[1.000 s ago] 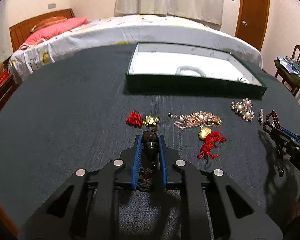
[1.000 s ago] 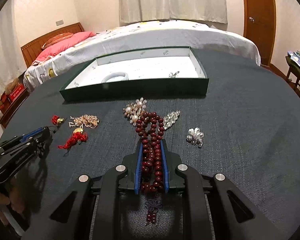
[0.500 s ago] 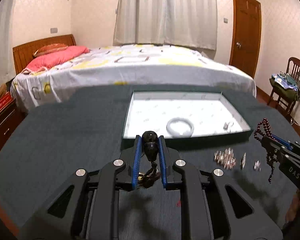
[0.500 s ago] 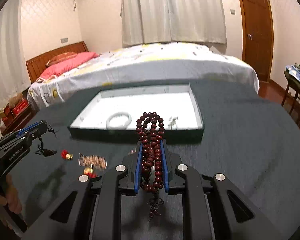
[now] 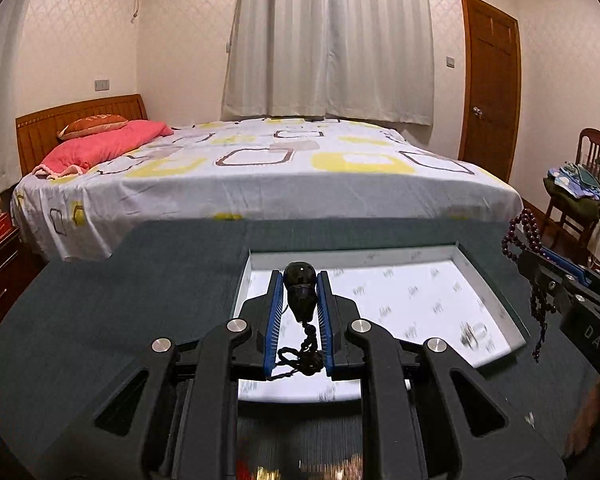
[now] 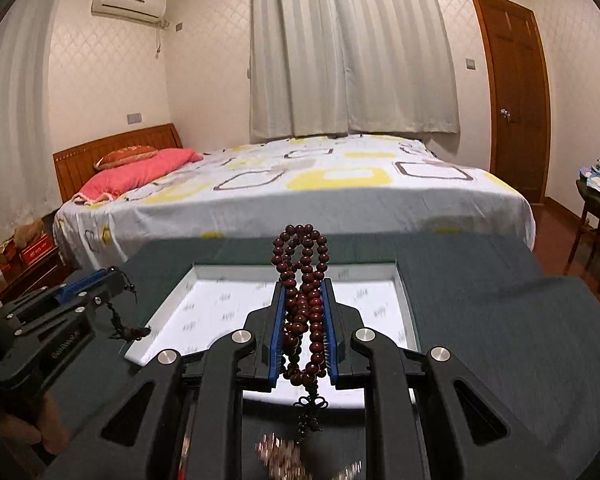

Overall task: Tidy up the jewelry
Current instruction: 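Carry the bead strand with the right gripper while the left carries the pendant over the box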

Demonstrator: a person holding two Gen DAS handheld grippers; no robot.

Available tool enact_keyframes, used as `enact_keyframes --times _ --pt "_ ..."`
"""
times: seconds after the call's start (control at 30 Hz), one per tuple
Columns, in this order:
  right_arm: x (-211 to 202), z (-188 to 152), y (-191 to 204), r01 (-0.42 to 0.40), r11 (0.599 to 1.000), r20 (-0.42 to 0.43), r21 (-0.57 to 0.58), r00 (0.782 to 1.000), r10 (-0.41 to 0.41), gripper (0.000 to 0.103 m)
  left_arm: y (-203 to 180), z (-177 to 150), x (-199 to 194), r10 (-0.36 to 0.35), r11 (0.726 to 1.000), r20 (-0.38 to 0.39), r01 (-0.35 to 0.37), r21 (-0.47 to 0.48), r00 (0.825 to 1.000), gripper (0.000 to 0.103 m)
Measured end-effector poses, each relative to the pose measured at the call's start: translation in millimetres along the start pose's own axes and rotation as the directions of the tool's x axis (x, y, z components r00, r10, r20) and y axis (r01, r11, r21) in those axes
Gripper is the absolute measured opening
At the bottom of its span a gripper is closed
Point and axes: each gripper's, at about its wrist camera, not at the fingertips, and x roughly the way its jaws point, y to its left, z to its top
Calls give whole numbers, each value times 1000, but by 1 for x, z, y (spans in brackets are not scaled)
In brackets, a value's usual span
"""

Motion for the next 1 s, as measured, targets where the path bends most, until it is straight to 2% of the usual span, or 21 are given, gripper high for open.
enact_keyframes --times 0.23,0.43,0.63,1.0 --pt "44 -4 -3 17 1000 -39 14 999 -17 18 -6 3 43 12 1000 -24 -11 16 1000 17" --pt "77 -20 -6 29 999 -128 15 991 -27 18 -3 -15 80 3 1000 -134 -3 3 991 17" --pt "96 -32 -8 38 999 -211 8 977 -35 18 3 -28 99 8 1000 -212 -9 -1 977 17" --pt "119 -39 -4 36 999 -323 -17 945 -39 18 6 -37 118 5 1000 -293 -6 -2 956 17"
